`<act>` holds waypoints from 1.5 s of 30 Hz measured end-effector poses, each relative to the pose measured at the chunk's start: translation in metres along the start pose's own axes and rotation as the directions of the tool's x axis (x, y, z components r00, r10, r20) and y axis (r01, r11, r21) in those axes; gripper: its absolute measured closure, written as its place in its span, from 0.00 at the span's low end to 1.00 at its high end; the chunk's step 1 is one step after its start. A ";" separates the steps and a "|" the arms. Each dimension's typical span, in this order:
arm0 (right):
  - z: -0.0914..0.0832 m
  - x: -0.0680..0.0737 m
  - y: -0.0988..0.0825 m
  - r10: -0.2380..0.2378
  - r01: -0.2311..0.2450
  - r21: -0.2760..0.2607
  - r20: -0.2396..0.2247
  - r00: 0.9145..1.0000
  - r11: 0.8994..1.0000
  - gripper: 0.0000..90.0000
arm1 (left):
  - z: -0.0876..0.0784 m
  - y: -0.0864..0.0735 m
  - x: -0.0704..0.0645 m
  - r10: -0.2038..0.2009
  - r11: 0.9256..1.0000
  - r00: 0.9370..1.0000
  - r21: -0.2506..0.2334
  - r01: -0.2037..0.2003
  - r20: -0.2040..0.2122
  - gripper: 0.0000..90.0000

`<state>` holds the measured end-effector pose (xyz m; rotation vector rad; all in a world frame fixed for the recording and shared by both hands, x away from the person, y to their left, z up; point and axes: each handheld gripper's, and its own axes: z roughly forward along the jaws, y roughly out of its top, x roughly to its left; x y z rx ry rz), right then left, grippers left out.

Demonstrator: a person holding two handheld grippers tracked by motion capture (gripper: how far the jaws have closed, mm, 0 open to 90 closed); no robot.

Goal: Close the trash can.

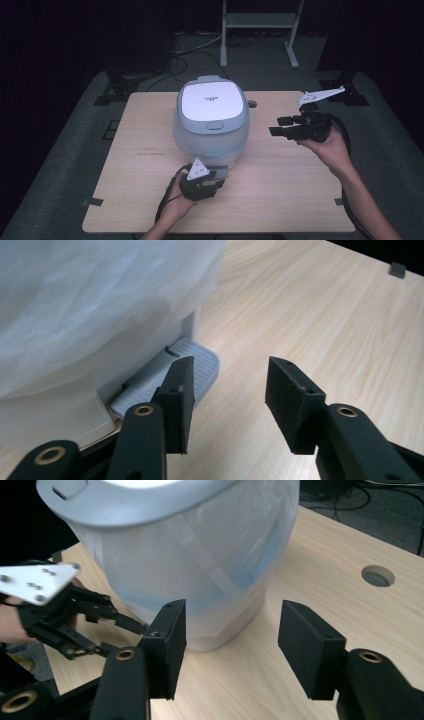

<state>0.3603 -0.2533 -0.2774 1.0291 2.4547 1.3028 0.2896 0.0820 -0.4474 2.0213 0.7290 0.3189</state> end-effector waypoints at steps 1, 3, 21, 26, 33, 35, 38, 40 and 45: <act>-0.001 -0.001 -0.005 0.003 -0.003 -0.006 0.009 1.000 1.000 0.48 | -0.004 0.002 -0.001 0.003 1.000 1.000 -0.001 -0.003 -0.001 0.57; -0.001 -0.003 -0.010 0.009 -0.009 -0.010 0.020 1.000 1.000 0.48 | -0.007 0.002 -0.002 0.014 1.000 1.000 0.002 -0.013 -0.013 0.54; 0.003 -0.012 -0.050 0.059 -0.058 -0.021 0.047 0.997 0.998 0.38 | -0.039 -0.014 0.020 -0.036 0.999 0.999 0.008 0.036 -0.037 0.33; 0.005 -0.013 -0.058 0.059 -0.058 -0.015 0.067 0.996 0.998 0.35 | -0.052 -0.016 0.030 -0.044 0.999 0.997 0.001 0.044 -0.067 0.30; 0.009 -0.015 -0.069 0.055 -0.056 0.003 0.084 0.995 0.998 0.33 | -0.070 -0.016 0.042 -0.019 1.000 0.996 0.005 0.019 -0.087 0.25; 0.010 -0.015 -0.073 0.065 -0.065 0.001 0.079 0.995 0.998 0.33 | -0.072 -0.017 0.044 -0.023 1.000 0.996 0.002 0.023 -0.086 0.25; 0.011 -0.016 -0.079 0.076 -0.076 0.006 0.078 0.994 0.997 0.33 | -0.075 -0.019 0.046 -0.033 0.999 0.996 -0.008 0.033 -0.085 0.22; 0.013 -0.016 -0.085 0.081 -0.082 0.006 0.078 0.994 0.997 0.32 | -0.076 -0.022 0.048 -0.046 0.999 0.995 -0.017 0.045 -0.084 0.22; 0.017 -0.015 -0.098 0.084 -0.087 0.030 0.092 0.992 0.996 0.31 | -0.076 -0.030 0.052 -0.068 0.998 0.994 -0.011 0.067 -0.082 0.22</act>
